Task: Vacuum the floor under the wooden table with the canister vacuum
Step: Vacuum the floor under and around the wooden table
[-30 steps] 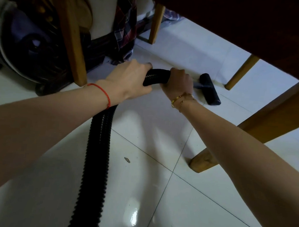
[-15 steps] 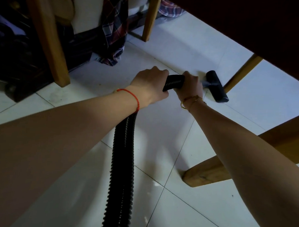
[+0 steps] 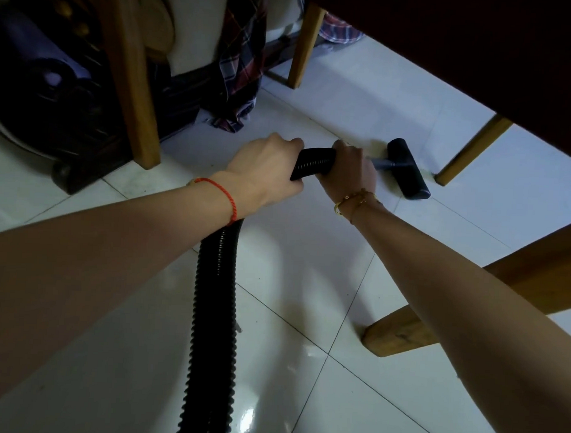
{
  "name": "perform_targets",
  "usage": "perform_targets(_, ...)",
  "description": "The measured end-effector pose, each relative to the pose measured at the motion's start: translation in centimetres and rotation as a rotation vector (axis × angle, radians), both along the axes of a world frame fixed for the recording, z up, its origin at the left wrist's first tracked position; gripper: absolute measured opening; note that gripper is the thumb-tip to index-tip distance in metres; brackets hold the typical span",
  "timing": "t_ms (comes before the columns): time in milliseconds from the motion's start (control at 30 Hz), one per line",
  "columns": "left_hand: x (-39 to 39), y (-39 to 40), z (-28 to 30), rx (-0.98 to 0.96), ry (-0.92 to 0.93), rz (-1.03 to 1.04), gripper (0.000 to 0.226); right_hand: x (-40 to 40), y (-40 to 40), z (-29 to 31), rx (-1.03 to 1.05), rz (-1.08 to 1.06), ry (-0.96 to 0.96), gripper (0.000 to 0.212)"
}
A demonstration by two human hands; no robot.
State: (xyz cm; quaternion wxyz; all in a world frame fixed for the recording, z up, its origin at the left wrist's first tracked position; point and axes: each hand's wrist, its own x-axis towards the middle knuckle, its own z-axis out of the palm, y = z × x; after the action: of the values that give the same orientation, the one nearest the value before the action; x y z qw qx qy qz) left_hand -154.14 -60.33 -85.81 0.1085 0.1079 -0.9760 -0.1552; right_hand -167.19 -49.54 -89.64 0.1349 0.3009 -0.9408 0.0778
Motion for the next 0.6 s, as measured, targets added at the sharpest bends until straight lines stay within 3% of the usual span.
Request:
perform_targets(267,7.7,-1.3,2.3,-0.07,0.009,0.021,0.029,6.1,-1.5,1.6,-0.067,0.184,-0.049,0.026)
perform_targets(433,12.8,-1.7,3.8,-0.113,0.003,0.041,0.032,10.3,-1.8,2.7,-0.097,0.317,0.02,0.023)
perform_targets(600,17.7,-1.9,5.2,-0.102,0.008,0.033,0.033,13.8,-2.0,3.0,-0.298,0.524,-0.102,0.018)
